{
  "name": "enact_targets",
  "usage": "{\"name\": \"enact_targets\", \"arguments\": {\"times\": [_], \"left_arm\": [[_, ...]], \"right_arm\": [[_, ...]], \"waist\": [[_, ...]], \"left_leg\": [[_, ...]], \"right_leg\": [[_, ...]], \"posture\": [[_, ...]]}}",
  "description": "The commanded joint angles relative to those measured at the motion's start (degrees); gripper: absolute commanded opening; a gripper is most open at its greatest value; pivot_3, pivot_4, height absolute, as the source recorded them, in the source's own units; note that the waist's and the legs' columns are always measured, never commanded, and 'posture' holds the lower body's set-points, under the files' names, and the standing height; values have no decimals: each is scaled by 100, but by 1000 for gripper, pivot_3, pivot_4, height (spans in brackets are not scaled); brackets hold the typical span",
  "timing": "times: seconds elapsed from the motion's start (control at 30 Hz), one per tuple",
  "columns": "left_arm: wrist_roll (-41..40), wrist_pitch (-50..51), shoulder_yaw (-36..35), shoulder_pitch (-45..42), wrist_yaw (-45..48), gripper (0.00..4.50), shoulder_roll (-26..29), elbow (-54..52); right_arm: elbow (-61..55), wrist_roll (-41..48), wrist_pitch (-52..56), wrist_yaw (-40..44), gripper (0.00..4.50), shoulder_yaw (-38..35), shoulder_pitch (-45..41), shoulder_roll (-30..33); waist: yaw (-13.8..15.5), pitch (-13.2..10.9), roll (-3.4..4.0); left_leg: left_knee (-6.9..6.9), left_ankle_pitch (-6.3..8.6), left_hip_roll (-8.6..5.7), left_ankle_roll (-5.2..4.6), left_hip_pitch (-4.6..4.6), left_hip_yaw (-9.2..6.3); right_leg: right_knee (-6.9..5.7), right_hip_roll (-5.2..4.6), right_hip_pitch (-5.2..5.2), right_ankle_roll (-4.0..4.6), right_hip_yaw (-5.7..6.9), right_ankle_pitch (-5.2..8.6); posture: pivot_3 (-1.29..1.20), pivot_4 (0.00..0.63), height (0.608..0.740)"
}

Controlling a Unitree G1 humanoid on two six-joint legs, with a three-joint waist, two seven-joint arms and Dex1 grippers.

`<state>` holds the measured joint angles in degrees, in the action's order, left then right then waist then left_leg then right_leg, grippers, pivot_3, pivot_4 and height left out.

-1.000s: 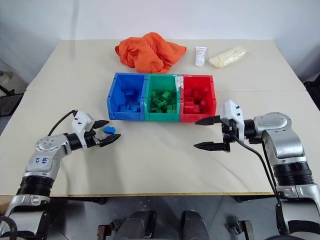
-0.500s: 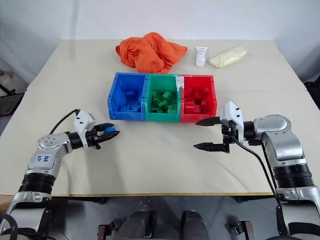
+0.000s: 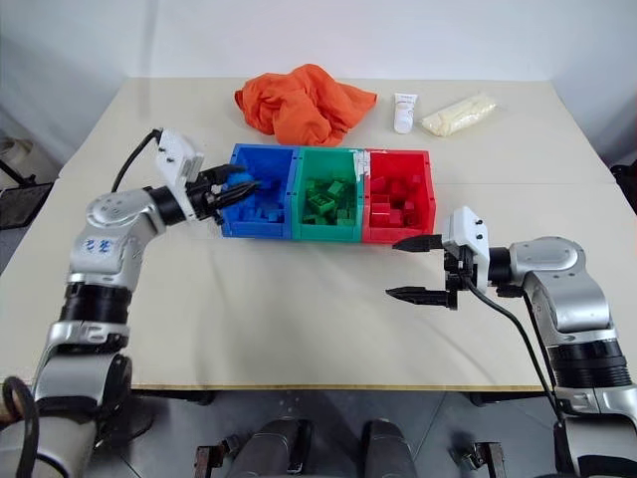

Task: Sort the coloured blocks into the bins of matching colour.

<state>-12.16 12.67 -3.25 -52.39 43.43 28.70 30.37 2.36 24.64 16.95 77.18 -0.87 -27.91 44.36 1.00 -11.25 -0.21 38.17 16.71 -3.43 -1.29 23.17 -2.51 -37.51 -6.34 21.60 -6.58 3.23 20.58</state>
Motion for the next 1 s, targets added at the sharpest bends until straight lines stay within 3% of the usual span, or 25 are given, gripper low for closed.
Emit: {"name": "enact_targets", "arguments": {"times": [0.03, 0.17, 0.33, 0.5, 0.57, 0.77, 1.0], "left_arm": [[270, -712, -34, -629, -319, 1646, -164, 1044], [441, -1001, 64, -986, -303, 2909, -367, 1715], [375, -983, 65, -1006, 197, 4477, -263, 1640], [231, -821, -42, -641, 678, 4477, 79, 1134], [-209, -499, -225, -300, 1131, 4477, 207, 505], [-973, 116, -682, 1132, 1850, 4477, 919, -1329], [-1364, 586, -1196, 2458, 2216, 4477, 1827, -2297]], "right_arm": [[-316, 177, 25, -132, 4500, -230, 79, 25], [-493, 227, 57, -238, 4500, -339, 231, 71], [-526, 233, 30, -291, 4500, -459, 344, 147], [-427, 207, -20, -296, 4500, -455, 280, 146], [-358, 197, -38, -282, 4500, -454, 225, 148], [54, 113, -172, -105, 4500, -408, -21, 218], [699, -43, -408, 83, 4500, -406, -324, 346]], "waist": [[4, -1, -2], [16, -2, -3], [18, -3, -6], [-14, -3, -6], [-42, -3, -6], [-123, -3, -5], [-118, -4, -4]], "left_leg": [[1, 0, 0, 0, 0, -1], [0, 0, -1, 0, 1, 1], [1, 0, -1, 0, 2, -1], [1, 0, 0, 0, 2, 0], [0, 0, 2, 0, 1, -1], [1, 0, 5, 0, 1, -14], [-4, 0, 5, 0, -2, -10]], "right_leg": [[-4, 0, 0, 0, 15, 0], [-4, -3, 1, -2, 43, -1], [-6, -2, 1, -2, 48, -1], [-6, -2, 2, -2, 47, -1], [-7, -3, 2, -2, 46, -1], [-8, -11, 1, -2, 12, -1], [0, -11, 0, -1, -16, -1]], "posture": [[0, 150, 740], [0, 150, 740], [0, 150, 740], [0, 150, 740], [0, 150, 740], [0, 150, 740], [0, 150, 740]]}}
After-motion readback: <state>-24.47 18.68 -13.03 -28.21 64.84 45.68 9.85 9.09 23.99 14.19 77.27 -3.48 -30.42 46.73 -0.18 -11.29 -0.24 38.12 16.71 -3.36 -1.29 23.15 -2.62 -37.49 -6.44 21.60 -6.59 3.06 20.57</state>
